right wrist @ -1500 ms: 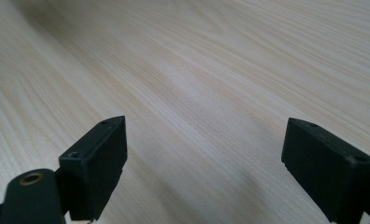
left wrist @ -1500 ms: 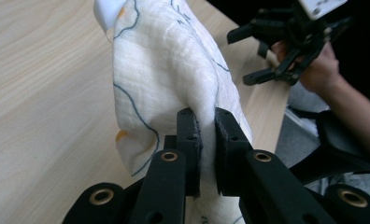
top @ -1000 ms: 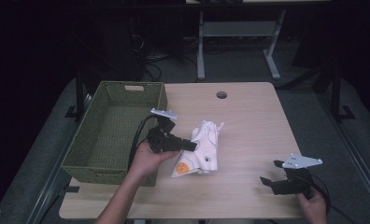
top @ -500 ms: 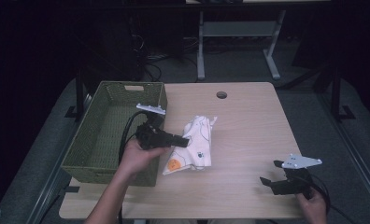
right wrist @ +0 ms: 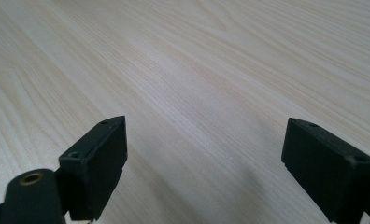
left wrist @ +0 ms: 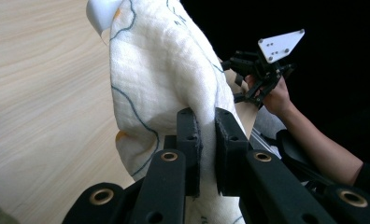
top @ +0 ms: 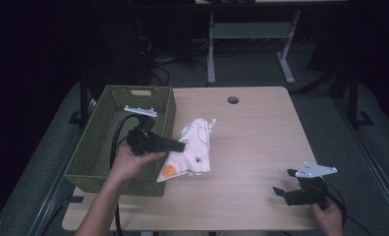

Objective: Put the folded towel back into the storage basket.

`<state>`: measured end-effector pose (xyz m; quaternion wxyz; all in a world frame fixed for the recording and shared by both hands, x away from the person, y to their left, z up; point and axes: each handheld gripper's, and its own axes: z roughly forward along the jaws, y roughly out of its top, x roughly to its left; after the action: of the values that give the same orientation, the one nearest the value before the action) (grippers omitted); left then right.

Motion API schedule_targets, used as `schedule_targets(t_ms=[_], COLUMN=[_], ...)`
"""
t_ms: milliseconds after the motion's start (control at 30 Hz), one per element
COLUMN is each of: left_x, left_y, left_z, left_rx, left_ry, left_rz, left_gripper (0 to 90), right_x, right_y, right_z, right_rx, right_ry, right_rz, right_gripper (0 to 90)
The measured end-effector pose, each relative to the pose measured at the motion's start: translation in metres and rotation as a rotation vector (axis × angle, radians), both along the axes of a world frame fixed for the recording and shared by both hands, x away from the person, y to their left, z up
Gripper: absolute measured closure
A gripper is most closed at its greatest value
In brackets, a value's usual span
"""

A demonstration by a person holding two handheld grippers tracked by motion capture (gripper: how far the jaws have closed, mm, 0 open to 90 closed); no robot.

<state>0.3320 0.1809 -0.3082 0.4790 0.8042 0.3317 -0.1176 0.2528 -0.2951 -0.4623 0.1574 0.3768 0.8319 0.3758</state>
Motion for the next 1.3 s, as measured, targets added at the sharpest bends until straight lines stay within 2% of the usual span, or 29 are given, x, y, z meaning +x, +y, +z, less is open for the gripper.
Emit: schedule_targets(t_ms=[733,1067,1300], left_x=[0.003,0.007,0.011], left_y=[0.066,0.098,0.124], left_z=[0.001,-0.004,-0.007], left_rx=[-0.038,-0.053,-0.059], left_ry=[-0.007,0.009,0.025], left_rz=[0.096,0.14,0.192], left_gripper=[83.2,83.0,83.0], right_x=[0.001,0.002,0.003], right_y=[0.002,0.0,-0.001], right_z=[-0.001,-0.001,-0.003], right_rx=[-0.016,-0.02,-0.018], right_ry=[0.004,0.007,0.014], right_rz=[0.005,-0.005,-0.011], right_gripper=[13.8,13.8,13.8])
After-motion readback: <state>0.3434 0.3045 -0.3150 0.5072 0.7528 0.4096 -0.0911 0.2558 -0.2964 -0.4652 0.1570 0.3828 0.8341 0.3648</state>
